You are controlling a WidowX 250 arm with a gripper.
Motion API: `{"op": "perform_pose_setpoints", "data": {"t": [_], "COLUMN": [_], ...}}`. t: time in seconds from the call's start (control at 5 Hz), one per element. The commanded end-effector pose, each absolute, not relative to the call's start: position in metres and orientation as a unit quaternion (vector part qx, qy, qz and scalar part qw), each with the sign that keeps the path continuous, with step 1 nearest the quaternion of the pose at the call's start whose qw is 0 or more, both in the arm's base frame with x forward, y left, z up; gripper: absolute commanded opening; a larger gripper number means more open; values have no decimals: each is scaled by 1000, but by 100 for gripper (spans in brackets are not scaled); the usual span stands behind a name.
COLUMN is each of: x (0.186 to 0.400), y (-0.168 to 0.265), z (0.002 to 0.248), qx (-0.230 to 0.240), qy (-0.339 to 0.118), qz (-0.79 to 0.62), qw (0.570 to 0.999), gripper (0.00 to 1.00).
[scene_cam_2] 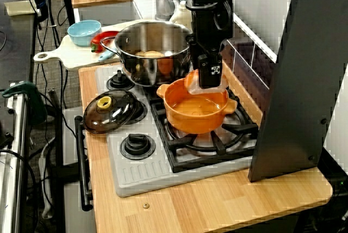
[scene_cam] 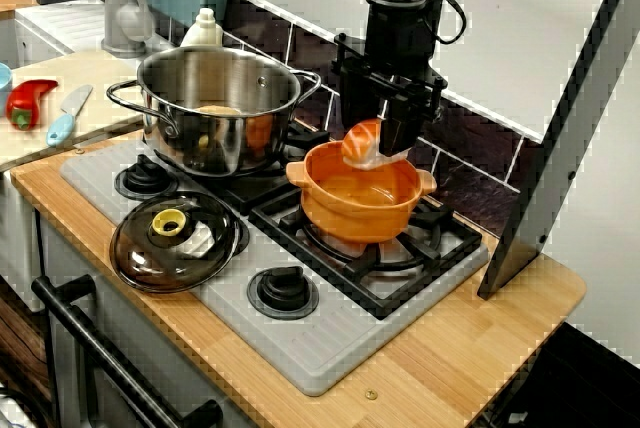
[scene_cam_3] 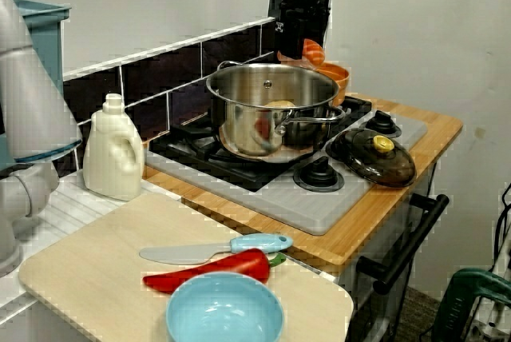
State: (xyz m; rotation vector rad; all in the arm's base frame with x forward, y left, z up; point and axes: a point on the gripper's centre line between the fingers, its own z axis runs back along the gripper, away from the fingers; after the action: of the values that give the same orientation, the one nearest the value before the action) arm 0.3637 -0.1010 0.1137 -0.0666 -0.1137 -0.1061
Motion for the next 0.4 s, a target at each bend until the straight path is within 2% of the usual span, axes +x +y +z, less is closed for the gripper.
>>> {"op": "perform_pose_setpoints", "data": {"t": [0.0,0.2], "x": [361,358], "y": [-98,-98], "z": [149,146], "qx": [-47,-45], "qy": [-91,-93], "qz": [-58,-59], "qw": [993,993], "gripper": [0,0]}}
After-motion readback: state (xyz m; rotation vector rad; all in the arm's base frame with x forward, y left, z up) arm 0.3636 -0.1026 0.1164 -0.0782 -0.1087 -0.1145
